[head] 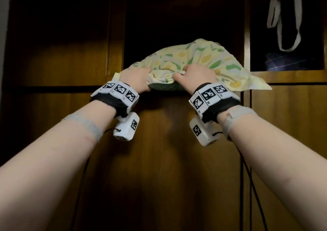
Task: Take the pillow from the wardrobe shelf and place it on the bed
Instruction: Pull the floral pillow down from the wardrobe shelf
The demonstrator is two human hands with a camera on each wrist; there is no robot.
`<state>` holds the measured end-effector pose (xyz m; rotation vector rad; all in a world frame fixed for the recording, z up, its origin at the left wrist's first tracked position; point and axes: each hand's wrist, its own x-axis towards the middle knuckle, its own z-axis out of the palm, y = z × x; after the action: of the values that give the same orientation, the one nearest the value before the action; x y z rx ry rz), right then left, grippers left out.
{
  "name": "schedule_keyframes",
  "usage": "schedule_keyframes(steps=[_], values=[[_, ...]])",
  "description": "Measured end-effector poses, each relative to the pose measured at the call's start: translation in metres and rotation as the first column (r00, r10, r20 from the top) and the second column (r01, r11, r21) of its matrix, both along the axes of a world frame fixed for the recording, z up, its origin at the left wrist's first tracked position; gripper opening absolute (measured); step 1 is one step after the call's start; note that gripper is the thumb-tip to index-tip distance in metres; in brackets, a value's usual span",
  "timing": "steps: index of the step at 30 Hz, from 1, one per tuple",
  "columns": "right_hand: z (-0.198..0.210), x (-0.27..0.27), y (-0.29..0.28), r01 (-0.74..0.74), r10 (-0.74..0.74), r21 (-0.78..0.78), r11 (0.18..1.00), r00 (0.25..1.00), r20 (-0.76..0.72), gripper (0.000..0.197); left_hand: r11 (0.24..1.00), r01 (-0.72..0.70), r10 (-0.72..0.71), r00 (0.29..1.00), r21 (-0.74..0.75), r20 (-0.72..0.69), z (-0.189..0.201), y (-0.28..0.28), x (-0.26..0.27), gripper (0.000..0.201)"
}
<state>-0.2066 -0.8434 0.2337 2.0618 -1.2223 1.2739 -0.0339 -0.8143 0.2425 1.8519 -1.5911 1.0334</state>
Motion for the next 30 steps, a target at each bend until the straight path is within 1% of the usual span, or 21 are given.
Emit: schedule_keyframes(steps=[3,4,5,6,7,8,9,11,12,13,14,15,17,21,23,24,25,26,28,29,30], values=[[0.002,-0.015,0.018,-0.043,0.068,0.233,0.971,0.993,-0.100,0.032,0.993,0.009,-0.007,1.000,0.115,-0.017,-0.006,0.019,-0.011,0.044],[0.002,-0.021,0.025,-0.085,0.120,0.307,0.948,0.988,-0.096,0.024,0.992,0.010,-0.007,1.000,0.129,-0.019,-0.010,0.025,-0.014,0.044],[0.004,-0.024,0.034,-0.182,0.209,0.360,0.915,0.977,-0.038,0.019,0.990,0.010,-0.006,1.000,0.143,-0.029,-0.016,0.031,-0.017,0.045],[0.008,-0.029,0.039,-0.347,0.335,0.395,0.850,0.937,0.103,0.023,0.987,0.012,-0.005,0.999,0.159,-0.047,-0.022,0.036,-0.021,0.048],[0.013,-0.034,0.045,-0.527,0.454,0.373,0.763,0.849,0.271,0.025,0.983,0.018,-0.005,0.997,0.182,-0.071,-0.031,0.039,-0.024,0.050],[0.018,-0.041,0.047,-0.627,0.510,0.298,0.720,0.769,0.385,0.024,0.978,0.021,-0.002,0.996,0.207,-0.089,-0.040,0.042,-0.029,0.052],[0.022,-0.048,0.050,-0.653,0.527,0.218,0.725,0.731,0.434,0.021,0.974,0.019,0.002,0.996,0.228,-0.089,-0.050,0.044,-0.035,0.051],[0.021,-0.060,0.044,-0.522,0.423,0.147,0.840,0.800,0.426,0.015,0.962,-0.013,0.021,0.999,0.274,-0.026,-0.067,0.048,-0.047,0.046],[0.017,-0.065,0.036,-0.417,0.328,0.145,0.897,0.849,0.414,0.025,0.956,-0.032,0.025,0.999,0.290,0.027,-0.075,0.050,-0.053,0.043],[0.011,-0.068,0.029,-0.331,0.240,0.173,0.928,0.883,0.403,0.046,0.953,-0.043,0.021,0.997,0.300,0.075,-0.085,0.052,-0.057,0.040],[0.004,-0.071,0.023,-0.297,0.186,0.214,0.930,0.888,0.421,0.067,0.948,-0.047,0.016,0.995,0.314,0.100,-0.094,0.055,-0.060,0.038],[-0.003,-0.074,0.020,-0.310,0.169,0.249,0.917,0.870,0.462,0.085,0.938,-0.051,0.015,0.994,0.342,0.106,-0.104,0.060,-0.064,0.035],[-0.014,-0.080,0.008,-0.394,0.168,0.311,0.865,0.811,0.561,0.108,0.911,-0.076,0.027,0.992,0.405,0.127,-0.126,0.067,-0.070,0.032],[-0.038,-0.089,-0.002,-0.558,0.219,0.396,0.730,0.739,0.637,0.125,0.827,-0.180,0.032,0.961,0.532,0.274,-0.171,0.089,-0.076,0.030],[-0.056,-0.092,-0.004,-0.619,0.234,0.460,0.636,0.723,0.650,0.116,0.782,-0.257,0.055,0.936,0.568,0.349,-0.186,0.100,-0.070,0.029],[-0.066,-0.095,-0.003,-0.565,0.215,0.551,0.614,0.791,0.572,0.100,0.761,-0.294,0.078,0.926,0.578,0.369,-0.191,0.105,-0.067,0.030],[-0.074,-0.095,-0.001,-0.533,0.199,0.595,0.602,0.821,0.534,0.078,0.730,-0.323,0.116,0.927,0.602,0.357,-0.194,0.110,-0.062,0.035],[-0.079,-0.094,0.000,-0.501,0.200,0.615,0.608,0.847,0.492,0.058,0.691,-0.316,0.151,0.942,0.650,0.299,-0.194,0.114,-0.057,0.043],[-0.089,-0.094,0.007,-0.557,0.218,0.594,0.581,0.809,0.546,0.044,0.616,-0.209,0.254,0.965,0.760,0.059,-0.188,0.127,-0.045,0.066],[-0.095,-0.094,0.011,-0.635,0.244,0.558,0.535,0.748,0.617,0.046,0.619,-0.134,0.310,0.947,0.774,-0.084,-0.183,0.135,-0.040,0.083],[-0.099,-0.093,0.011,-0.692,0.252,0.528,0.492,0.694,0.674,0.047,0.682,-0.055,0.334,0.910,0.729,-0.244,-0.176,0.142,-0.033,0.102]])
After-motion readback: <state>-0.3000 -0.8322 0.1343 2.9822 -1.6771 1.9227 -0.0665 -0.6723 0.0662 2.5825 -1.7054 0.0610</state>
